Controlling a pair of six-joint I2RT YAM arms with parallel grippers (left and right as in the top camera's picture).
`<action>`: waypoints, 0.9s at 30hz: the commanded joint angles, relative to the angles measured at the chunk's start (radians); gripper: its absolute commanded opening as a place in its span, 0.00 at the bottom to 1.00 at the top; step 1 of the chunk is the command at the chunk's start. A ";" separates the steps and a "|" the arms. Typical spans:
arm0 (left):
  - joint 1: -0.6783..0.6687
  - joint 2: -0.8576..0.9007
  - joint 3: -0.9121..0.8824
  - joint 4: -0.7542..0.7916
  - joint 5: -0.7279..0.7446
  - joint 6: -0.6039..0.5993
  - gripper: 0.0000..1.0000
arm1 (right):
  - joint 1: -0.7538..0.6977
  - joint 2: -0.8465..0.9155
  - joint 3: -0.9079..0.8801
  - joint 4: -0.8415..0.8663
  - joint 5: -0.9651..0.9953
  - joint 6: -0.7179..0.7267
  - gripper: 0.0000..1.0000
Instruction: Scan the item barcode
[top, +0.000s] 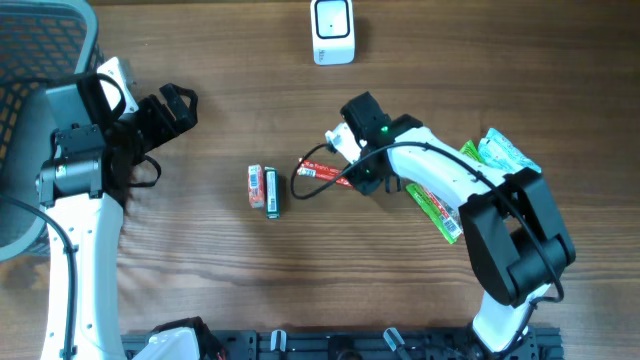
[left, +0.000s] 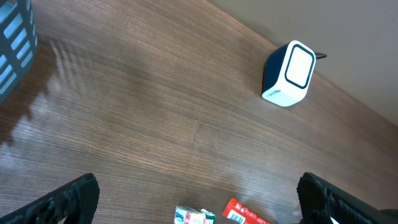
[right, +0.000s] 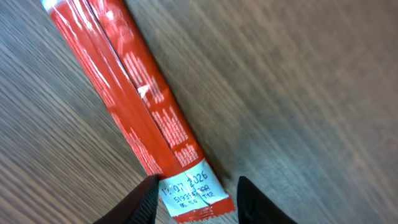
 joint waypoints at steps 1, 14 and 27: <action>0.005 0.004 0.014 0.003 -0.005 0.017 1.00 | -0.002 -0.009 -0.040 0.022 -0.017 -0.020 0.39; 0.005 0.004 0.014 0.003 -0.005 0.017 1.00 | -0.003 -0.064 -0.020 0.030 -0.023 -0.016 0.04; 0.005 0.004 0.014 0.003 -0.005 0.017 1.00 | -0.003 -0.235 0.018 0.035 -0.002 0.117 0.04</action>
